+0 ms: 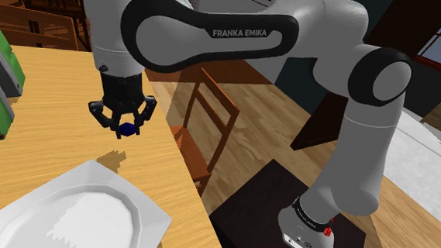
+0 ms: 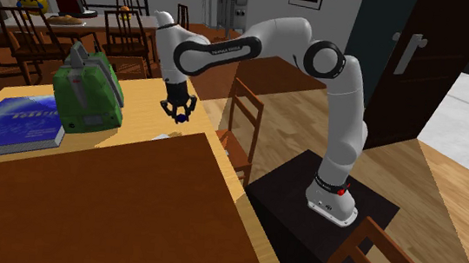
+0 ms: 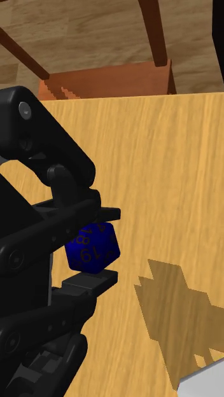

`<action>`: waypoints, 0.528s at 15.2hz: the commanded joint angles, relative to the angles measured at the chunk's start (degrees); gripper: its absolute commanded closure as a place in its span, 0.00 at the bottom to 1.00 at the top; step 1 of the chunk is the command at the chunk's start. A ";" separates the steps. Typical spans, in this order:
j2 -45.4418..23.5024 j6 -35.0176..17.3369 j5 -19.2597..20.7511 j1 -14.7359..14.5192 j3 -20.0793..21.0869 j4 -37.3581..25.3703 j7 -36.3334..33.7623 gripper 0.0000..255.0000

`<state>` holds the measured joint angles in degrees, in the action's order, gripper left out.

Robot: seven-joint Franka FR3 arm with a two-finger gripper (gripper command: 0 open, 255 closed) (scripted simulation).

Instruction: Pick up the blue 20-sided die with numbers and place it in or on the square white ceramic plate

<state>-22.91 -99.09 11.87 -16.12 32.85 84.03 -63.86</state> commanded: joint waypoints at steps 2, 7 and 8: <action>0.15 2.23 -0.13 -0.18 0.09 -2.11 0.19 1.00; -0.03 6.17 -0.12 -0.76 0.21 -6.27 0.34 1.00; -0.12 6.99 -0.09 -0.91 0.23 -7.19 0.36 1.00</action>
<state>-23.13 -92.93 11.84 -17.05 33.07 77.57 -63.69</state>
